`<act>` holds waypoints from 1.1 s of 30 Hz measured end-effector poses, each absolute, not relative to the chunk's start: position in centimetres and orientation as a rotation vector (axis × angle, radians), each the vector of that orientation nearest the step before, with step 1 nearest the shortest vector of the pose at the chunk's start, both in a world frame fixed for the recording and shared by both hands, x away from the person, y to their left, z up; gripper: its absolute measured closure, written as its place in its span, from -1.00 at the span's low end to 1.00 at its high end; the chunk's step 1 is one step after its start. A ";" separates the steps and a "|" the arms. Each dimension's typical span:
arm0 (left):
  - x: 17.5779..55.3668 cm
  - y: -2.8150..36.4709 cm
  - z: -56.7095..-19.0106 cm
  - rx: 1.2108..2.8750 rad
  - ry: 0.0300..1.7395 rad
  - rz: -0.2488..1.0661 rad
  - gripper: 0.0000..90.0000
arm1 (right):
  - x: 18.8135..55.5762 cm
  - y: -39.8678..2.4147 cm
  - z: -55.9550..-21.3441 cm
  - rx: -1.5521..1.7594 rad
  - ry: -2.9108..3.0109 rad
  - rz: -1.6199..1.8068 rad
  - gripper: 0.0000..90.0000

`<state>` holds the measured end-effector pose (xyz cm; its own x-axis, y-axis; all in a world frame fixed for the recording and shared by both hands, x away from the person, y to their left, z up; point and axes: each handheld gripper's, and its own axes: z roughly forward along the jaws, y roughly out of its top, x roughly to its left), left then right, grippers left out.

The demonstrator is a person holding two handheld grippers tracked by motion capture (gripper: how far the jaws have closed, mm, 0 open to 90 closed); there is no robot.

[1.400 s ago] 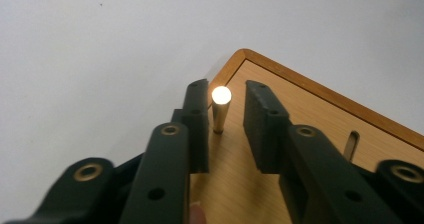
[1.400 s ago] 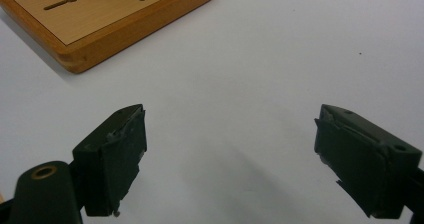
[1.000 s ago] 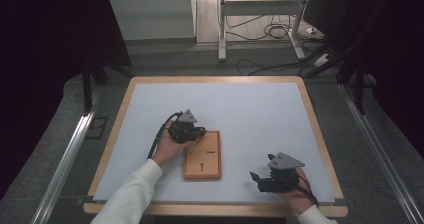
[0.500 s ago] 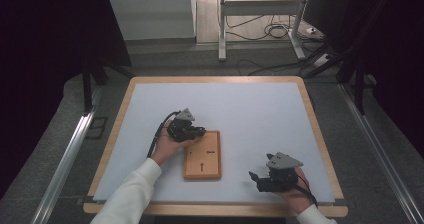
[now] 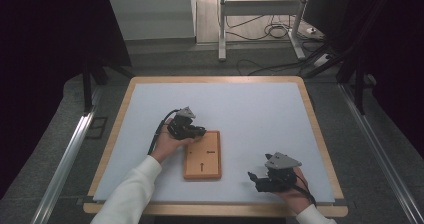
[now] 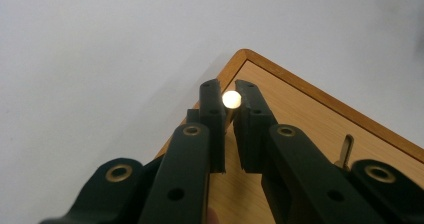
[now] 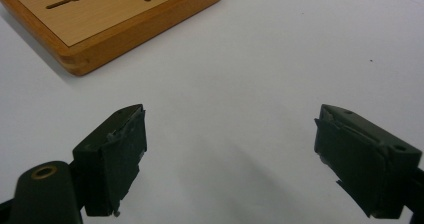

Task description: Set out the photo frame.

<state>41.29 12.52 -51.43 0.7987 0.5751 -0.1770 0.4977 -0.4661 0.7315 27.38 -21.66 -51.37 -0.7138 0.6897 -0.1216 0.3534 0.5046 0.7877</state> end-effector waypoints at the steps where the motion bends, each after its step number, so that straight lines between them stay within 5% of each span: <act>1: 41.3 12.5 -51.4 2.152 0.790 0.115 0.85 | 27.3 -21.5 -51.3 0.855 2.329 1.081 -0.70; 33: 43.4 13.3 -51.3 2.141 0.816 -0.078 0.82 | 26.0 -10.1 -51.6 0.388 2.417 0.917 -0.80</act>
